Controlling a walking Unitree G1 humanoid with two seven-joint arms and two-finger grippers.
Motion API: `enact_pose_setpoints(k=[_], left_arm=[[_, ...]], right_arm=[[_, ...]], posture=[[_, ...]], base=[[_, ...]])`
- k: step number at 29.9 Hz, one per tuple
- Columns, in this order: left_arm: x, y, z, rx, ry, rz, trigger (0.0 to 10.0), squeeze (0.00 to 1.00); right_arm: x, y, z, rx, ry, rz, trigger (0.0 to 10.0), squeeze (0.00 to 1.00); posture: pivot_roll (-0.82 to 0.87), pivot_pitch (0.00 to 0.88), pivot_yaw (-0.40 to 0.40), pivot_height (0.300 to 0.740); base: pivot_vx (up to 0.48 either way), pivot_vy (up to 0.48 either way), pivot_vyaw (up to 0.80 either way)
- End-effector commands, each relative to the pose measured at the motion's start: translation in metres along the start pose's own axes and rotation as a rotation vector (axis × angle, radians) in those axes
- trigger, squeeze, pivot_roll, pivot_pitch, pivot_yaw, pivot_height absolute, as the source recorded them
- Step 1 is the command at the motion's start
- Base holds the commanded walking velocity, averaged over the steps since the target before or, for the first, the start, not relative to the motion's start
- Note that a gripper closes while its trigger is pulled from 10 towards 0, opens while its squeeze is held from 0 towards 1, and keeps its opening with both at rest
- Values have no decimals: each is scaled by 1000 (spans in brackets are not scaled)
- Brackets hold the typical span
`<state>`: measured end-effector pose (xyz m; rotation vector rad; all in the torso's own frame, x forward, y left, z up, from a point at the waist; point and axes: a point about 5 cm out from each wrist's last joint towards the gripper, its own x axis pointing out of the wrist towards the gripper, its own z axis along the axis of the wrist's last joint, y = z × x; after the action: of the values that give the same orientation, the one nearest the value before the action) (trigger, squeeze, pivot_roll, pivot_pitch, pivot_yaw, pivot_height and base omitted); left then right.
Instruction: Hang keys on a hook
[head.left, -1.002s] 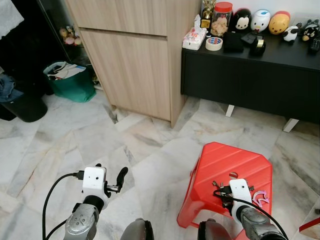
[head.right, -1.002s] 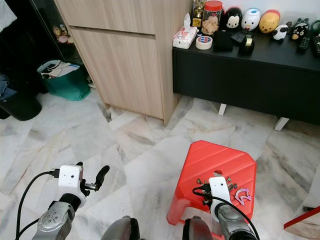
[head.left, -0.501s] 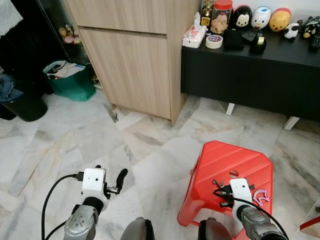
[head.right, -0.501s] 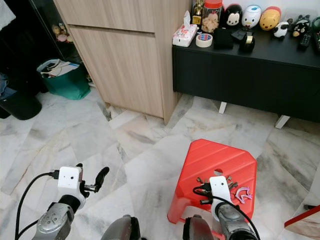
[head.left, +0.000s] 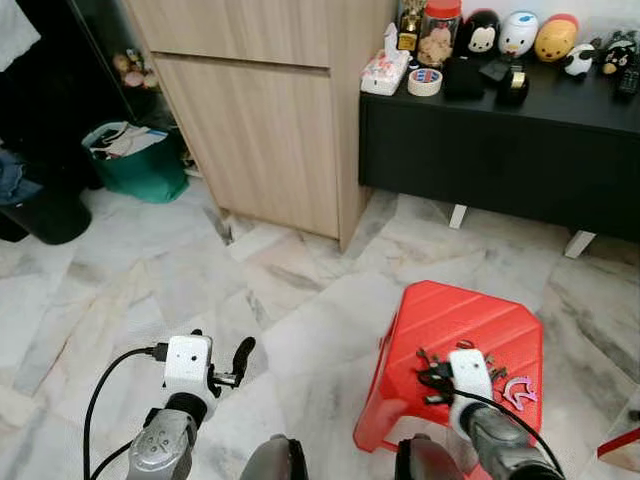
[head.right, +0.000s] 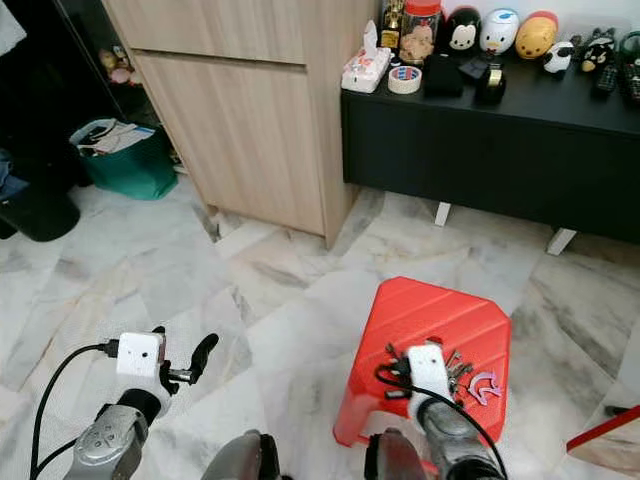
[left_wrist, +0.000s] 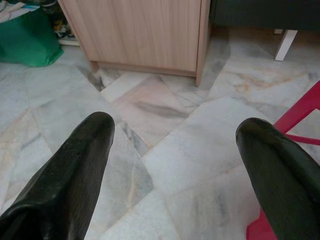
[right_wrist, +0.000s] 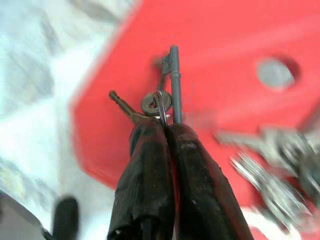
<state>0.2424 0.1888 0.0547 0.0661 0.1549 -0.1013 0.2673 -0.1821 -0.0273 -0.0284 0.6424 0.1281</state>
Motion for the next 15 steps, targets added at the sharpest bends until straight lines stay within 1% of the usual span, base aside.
enact_pose_setpoints(k=[1,3,5,7,9,11,12,13,14,15], left_arm=[[-2,2,-5,15,29,7,10000,0],[-2,2,-8,27,35,4,10000,0],[-2,2,-9,25,38,4,10000,0],[-2,1,-10,29,40,3,10000,0],[0,1,-10,30,40,3,10000,0],[0,1,-10,31,39,5,10000,0],[0,1,-11,30,37,8,10000,0],[1,0,-11,29,37,9,10000,0],[2,0,-11,29,37,9,10000,0],[2,-1,-12,28,37,10,10000,0]], right_arm=[[2,4,13,33,-75,10,0,0],[4,10,19,81,-119,13,0,0],[4,12,21,93,-131,11,0,0],[3,11,30,110,-209,-14,0,0],[1,7,40,133,-290,-61,0,0],[-1,0,47,175,-352,-143,0,0],[-5,-6,54,221,-410,-208,0,0],[-7,-9,56,241,-435,-231,0,0],[-8,-11,58,235,-454,-260,0,0],[-11,-14,61,220,-476,-293,2980,0]], posture=[[90,113,84,647],[88,110,81,647],[82,106,79,647],[83,104,77,647],[80,98,69,647],[80,98,69,647],[67,89,60,647],[67,89,60,647],[66,86,58,647],[65,85,56,647]], base=[[0,0,0],[0,0,0],[0,0,0],[0,0,0],[0,0,0],[0,0,0],[0,0,0],[0,0,0],[0,0,0],[0,0,0]])
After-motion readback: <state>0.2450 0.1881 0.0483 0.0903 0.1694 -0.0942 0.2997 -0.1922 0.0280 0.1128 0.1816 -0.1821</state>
